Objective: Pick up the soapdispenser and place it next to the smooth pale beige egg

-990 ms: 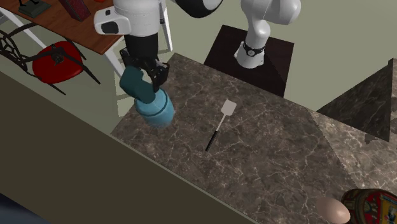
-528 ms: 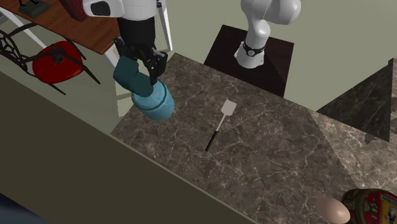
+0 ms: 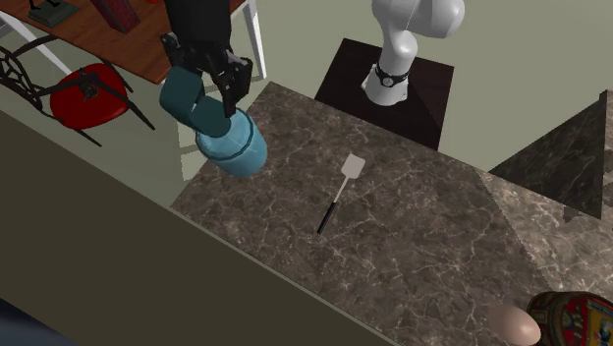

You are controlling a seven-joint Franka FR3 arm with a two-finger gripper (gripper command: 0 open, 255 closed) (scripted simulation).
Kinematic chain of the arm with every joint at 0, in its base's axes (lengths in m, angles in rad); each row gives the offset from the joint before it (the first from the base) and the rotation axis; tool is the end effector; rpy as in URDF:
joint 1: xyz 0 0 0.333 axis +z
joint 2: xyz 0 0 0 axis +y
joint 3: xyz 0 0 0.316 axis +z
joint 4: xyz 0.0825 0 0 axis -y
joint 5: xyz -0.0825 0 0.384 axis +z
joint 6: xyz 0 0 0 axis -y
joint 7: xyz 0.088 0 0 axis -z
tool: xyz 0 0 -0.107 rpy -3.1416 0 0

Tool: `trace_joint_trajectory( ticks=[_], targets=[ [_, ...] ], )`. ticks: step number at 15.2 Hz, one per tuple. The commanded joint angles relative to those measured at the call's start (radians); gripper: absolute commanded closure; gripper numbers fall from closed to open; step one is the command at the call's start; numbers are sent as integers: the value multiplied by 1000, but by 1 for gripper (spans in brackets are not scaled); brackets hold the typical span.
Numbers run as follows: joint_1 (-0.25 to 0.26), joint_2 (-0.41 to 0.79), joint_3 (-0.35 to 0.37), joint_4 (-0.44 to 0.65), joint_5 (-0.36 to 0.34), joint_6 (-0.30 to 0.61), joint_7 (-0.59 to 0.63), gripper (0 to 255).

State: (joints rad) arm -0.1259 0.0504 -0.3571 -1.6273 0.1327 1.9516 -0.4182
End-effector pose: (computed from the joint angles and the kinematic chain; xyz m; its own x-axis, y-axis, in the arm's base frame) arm 0.5394 -0.2672 0.6086 0.9516 -0.0889 0.2941 -0.0948 -0.9955 0.0058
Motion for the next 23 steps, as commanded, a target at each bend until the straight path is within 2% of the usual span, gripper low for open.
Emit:
trace_joint_trajectory(
  ticks=[1, 13, 23],
  targets=[
    [0, 1, 0, 30, -1, -28, 4, 255],
    [-14, 55, -8, 261, 18, -208, 9, 255],
    [-49, 152, -19, 532, 61, -390, 8, 255]
  ],
)
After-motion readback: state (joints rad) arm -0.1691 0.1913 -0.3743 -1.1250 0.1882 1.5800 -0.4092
